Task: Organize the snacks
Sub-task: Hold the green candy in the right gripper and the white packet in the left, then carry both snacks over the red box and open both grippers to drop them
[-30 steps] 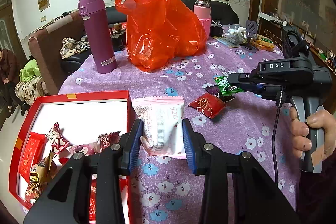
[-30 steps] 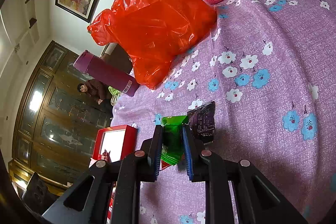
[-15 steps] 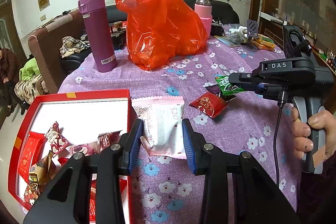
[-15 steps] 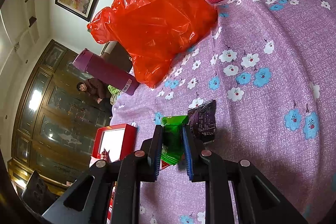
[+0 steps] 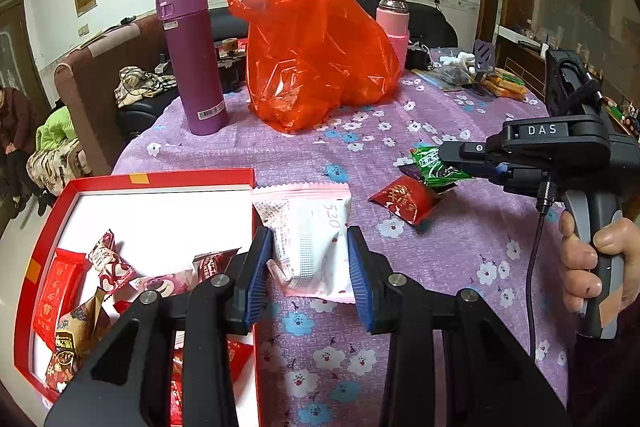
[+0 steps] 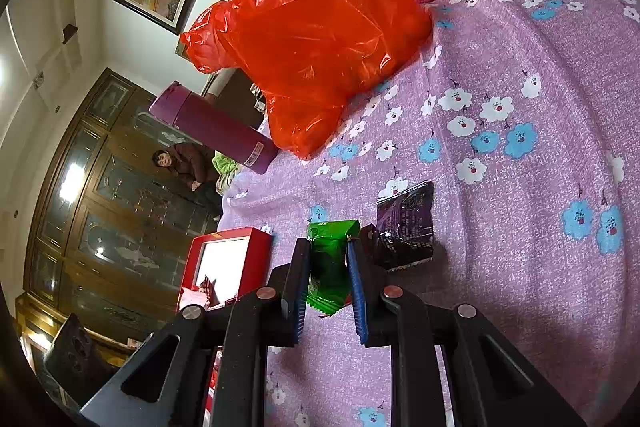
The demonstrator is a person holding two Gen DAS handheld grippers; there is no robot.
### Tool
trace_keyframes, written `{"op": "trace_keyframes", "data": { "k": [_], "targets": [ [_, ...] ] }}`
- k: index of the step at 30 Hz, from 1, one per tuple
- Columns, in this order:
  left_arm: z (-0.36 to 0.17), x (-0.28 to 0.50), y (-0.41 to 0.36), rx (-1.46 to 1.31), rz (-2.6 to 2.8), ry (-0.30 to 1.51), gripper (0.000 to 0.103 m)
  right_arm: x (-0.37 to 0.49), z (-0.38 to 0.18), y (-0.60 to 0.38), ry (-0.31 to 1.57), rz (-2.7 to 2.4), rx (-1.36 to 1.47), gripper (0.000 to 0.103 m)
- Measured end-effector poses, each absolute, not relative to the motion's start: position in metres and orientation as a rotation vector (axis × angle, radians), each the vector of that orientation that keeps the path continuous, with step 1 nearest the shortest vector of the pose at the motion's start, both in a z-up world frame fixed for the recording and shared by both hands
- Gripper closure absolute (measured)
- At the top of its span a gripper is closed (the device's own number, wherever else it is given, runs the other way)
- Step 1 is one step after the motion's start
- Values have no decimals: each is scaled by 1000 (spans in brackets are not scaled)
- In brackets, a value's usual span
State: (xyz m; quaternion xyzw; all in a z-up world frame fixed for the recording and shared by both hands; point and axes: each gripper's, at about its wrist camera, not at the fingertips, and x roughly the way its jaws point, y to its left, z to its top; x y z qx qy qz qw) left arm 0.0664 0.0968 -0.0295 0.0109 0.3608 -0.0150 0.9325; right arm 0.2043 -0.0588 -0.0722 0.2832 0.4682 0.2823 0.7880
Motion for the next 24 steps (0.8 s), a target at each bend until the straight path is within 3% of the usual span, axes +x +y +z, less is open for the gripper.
{"op": "trace_keyframes", "data": {
  "k": [16,24],
  "targets": [
    [-28,65,100,17,-30,735,68,202,-72,-52,1007,624,609,85],
    [-10,48,142,-1,41,689,68,190,-61,-18,1016,750,631,85]
  ]
}}
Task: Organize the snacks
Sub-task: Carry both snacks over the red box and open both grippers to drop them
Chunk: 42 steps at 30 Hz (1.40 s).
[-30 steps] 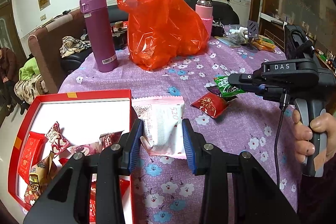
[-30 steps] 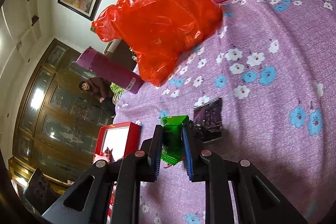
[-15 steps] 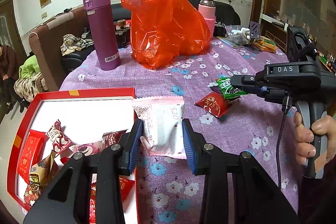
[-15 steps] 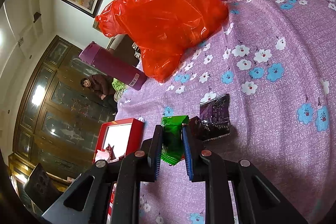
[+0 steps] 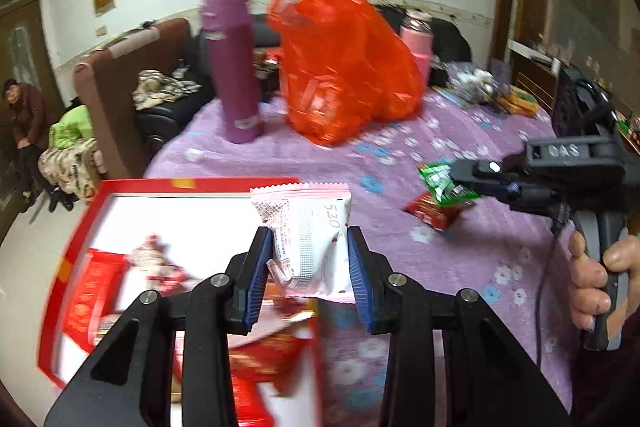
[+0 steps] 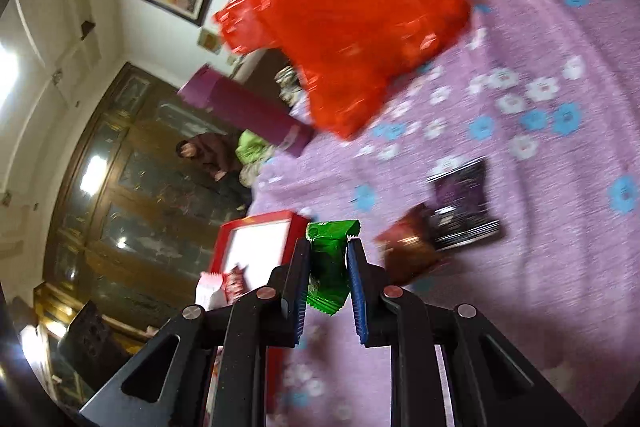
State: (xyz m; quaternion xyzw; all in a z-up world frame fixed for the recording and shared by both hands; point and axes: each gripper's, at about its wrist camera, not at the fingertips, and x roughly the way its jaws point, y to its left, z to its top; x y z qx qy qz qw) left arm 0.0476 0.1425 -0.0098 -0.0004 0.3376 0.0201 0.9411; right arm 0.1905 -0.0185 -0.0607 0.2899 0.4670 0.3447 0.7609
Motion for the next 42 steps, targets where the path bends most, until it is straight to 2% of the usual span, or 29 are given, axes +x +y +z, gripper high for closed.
{"op": "trace_keyframes", "data": {
  "k": [13,20,26,29,30,31,33,39,42],
  "targets": [
    [-16,15,241,-90,243,682,68,163,-46,113,1071,902,446,85],
    [-29,16,261,-88,293,708,68,152,-56,163,1114,937,356,85],
    [-36,23,267,-91,341,741,66,142,-57,187,1104,960,273,81],
    [-34,25,266,-75,372,737,62,141,-46,178,1061,976,272,67],
    [-32,25,264,-68,378,730,57,143,-41,169,1035,965,278,62],
    [-31,25,262,-64,380,725,50,146,-37,160,1016,951,285,61],
    [-26,25,255,-53,367,709,47,153,-29,142,987,908,295,61],
    [-18,37,207,21,252,710,46,181,-25,53,916,630,286,57],
    [-14,48,176,56,180,717,44,203,-43,-11,920,371,240,57]
  ]
}}
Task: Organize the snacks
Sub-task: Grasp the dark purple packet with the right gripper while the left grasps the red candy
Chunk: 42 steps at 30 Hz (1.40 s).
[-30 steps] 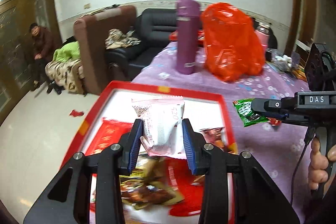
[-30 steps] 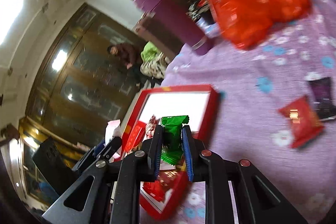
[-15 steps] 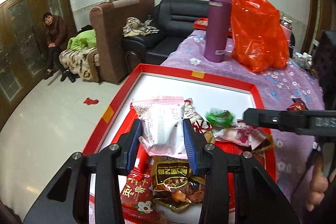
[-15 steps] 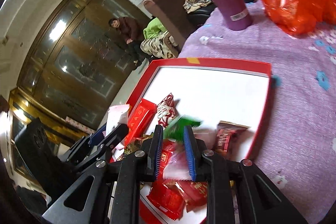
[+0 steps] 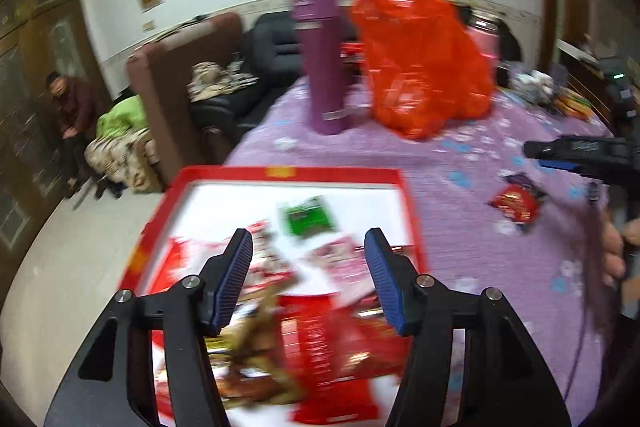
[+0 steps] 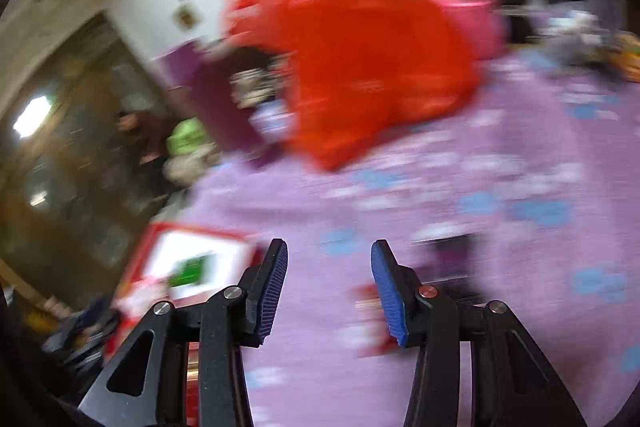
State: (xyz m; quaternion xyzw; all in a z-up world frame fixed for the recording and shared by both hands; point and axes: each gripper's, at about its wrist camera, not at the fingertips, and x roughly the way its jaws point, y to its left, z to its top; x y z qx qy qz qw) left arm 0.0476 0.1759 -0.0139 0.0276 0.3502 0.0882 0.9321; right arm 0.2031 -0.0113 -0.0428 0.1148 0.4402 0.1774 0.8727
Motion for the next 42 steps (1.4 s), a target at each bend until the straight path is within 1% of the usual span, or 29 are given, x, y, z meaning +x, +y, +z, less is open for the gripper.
{"op": "trace_keyframes", "data": {
  "k": [4,9,11,13,17,19,20,21,22,25,28,31,35,42],
  "targets": [
    [-10,64,139,87,107,735,41,219,-70,-29,992,344,241,57],
    [-12,79,106,71,49,779,41,220,-82,-8,1027,313,102,59],
    [-13,82,94,70,32,791,41,219,-82,-7,1029,304,87,60],
    [-14,85,84,76,25,796,41,219,-84,-4,1028,285,61,65],
    [-17,95,67,78,7,820,41,218,-85,7,1034,271,-36,67],
    [-19,100,61,76,3,835,41,218,-84,6,1045,272,-33,72],
    [-21,103,58,75,1,843,41,220,-77,-10,1067,291,65,74],
    [-25,108,52,74,-3,857,41,220,-77,-10,1067,291,65,77],
    [-27,113,48,71,-7,869,41,225,-70,-35,1062,302,202,79],
    [-34,128,34,52,-16,898,41,227,-64,-55,1045,312,297,79],
    [-39,145,15,32,-42,916,42,235,-64,-100,1046,363,544,79],
    [-46,158,1,28,-63,931,42,236,-66,-117,1044,416,675,79],
    [-66,170,-10,41,-45,971,42,235,-66,-129,1016,420,767,79],
    [-84,169,-9,18,-57,993,42,234,-67,-124,1024,421,775,79]
  ]
}}
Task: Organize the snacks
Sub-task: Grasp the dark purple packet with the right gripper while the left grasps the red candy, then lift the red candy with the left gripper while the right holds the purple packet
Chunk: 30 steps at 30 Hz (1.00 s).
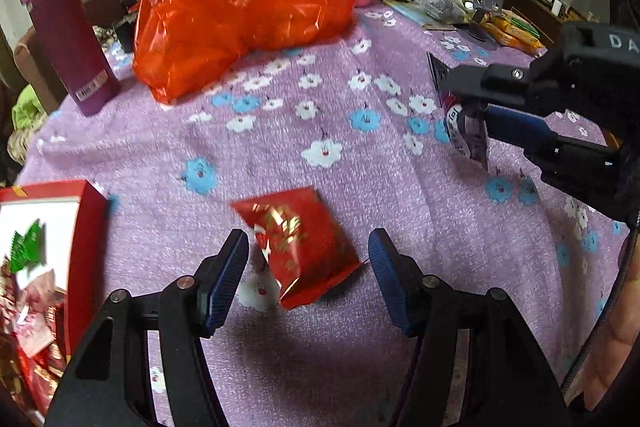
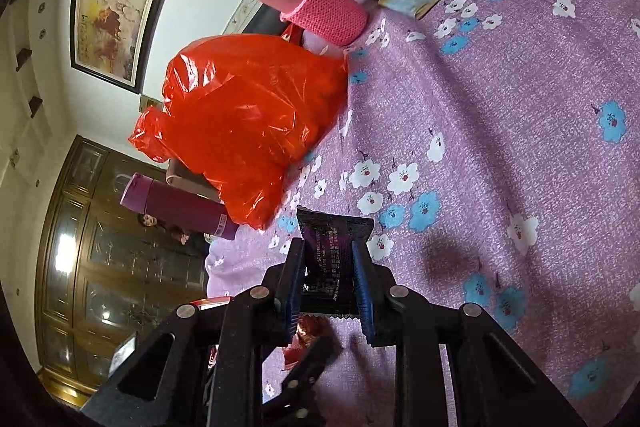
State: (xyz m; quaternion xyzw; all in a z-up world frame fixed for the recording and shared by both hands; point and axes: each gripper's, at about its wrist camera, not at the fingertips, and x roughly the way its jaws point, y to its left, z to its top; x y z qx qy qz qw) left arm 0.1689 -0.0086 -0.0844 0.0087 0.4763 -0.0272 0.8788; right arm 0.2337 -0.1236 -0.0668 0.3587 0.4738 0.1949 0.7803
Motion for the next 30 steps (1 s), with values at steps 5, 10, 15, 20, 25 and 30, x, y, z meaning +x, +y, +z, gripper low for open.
{"op": "trace_keyframes", "data": {
  "k": [5,10,15,20,25,30],
  "targets": [
    [-87,167,0,-25,-78,979,47,236,-69,-121,1032,429,762,79],
    [-86,168,6,-33,-99,971,76,236,-70,-107,1053,462,729,79],
    [-87,171,9,-40,-118,964,80,236,-72,-96,1068,473,700,80],
    [-85,170,7,-33,-147,955,81,236,-74,-94,1071,467,694,80],
    [-83,168,8,-32,-148,945,82,236,-74,-88,1077,480,687,79],
    [-69,155,11,-1,-128,892,82,236,-71,-84,1071,516,691,80]
  ]
}}
